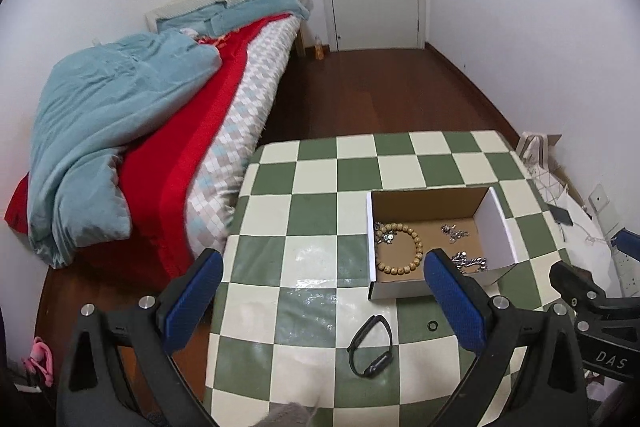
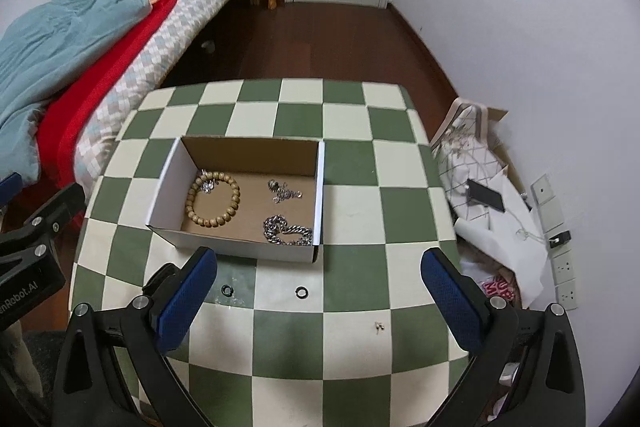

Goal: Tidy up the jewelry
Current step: 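Lift both open grippers away from the box, then grasp the black smartwatch with the left gripper while the right grasps a black ring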

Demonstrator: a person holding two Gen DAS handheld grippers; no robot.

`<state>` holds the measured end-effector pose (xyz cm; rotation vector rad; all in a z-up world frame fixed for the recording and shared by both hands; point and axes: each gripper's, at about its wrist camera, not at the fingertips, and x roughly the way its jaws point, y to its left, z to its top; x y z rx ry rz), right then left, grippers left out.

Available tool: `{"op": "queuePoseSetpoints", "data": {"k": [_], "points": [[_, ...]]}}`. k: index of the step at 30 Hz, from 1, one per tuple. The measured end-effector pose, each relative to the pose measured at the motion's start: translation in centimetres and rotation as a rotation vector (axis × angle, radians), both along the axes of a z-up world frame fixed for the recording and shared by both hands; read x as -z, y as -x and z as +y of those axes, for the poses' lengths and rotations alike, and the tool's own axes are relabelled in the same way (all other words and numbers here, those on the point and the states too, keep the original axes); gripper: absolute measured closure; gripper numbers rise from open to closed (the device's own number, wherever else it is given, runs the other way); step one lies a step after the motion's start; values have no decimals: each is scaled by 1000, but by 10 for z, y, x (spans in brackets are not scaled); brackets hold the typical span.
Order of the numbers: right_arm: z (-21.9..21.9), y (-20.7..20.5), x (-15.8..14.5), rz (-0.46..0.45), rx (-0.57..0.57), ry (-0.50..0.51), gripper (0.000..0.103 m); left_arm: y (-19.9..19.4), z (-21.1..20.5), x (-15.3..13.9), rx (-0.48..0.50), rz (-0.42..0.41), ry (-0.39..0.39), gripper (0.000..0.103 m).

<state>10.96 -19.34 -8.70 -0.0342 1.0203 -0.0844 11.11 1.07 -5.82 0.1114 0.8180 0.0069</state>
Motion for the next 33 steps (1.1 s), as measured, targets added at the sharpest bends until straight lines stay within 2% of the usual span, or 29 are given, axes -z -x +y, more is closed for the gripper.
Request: {"op": "queuePoseSetpoints", "data": {"k": [11, 16, 20, 25, 29, 30, 31, 33], "points": [[6, 50, -54, -133, 16, 8, 0, 45, 5, -34, -15, -92, -5, 0], [10, 69, -67, -170, 21, -5, 0, 61, 8, -35, -56, -113, 2, 0], [11, 80, -66, -182, 21, -37, 0, 64, 12, -20, -74, -114, -19, 0], [0, 83, -37, -155, 43, -79, 0, 56, 14, 28, -112, -61, -154, 0], [-17, 79, 15, -70, 94, -109, 1, 45, 10, 79, -99, 39, -249, 0], [-20, 79, 27, -55, 102, -122, 10, 43, 9, 89, -90, 64, -258, 0], [-23, 78, 39, -39, 108, -125, 27, 41, 7, 100, -77, 94, -261, 0], [-29, 74, 65, 9, 123, -129, 38, 36, 2, 116, -48, 144, -247, 0]]}}
